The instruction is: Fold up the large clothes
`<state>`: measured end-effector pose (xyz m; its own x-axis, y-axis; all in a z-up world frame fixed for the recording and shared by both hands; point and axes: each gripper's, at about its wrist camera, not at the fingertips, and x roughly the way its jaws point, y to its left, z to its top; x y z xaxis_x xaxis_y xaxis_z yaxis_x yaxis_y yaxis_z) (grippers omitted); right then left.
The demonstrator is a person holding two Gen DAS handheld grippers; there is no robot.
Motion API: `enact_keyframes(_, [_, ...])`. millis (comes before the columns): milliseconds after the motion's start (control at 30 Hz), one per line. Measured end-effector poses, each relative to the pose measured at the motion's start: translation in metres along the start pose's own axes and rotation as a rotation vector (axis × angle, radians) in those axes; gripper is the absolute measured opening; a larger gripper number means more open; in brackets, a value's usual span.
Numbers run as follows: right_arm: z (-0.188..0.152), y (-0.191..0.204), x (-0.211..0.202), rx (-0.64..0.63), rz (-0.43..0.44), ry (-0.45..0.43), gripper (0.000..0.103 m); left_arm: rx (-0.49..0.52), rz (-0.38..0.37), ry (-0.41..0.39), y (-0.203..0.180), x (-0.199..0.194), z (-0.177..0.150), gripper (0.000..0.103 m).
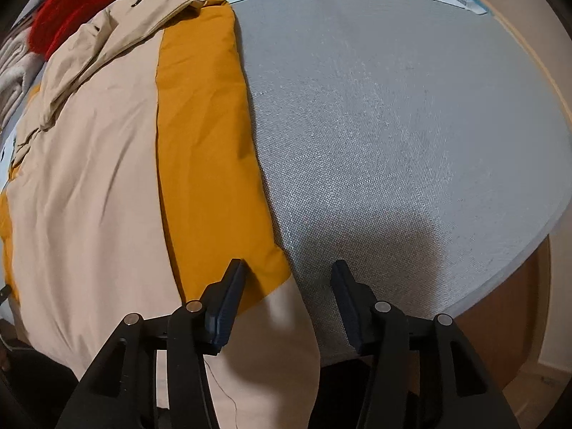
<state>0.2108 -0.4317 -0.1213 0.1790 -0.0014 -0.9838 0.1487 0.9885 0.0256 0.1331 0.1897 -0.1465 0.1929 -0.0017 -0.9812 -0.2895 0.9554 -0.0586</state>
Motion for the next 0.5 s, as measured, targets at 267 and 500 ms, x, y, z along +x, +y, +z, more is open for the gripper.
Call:
enact_keyframes(267, [-0.009, 0.017, -0.006, -0.053, 0.031, 0.003, 0.013, 0.013, -0.015, 0.005, -0.003, 0.005, -0.009, 0.005])
enact_keyframes(500, [-0.017, 0.003, -0.064, 0.038, 0.119, -0.190, 0.004, 0.028, -0.010, -0.048, -0.014, -0.037, -0.042, 0.004])
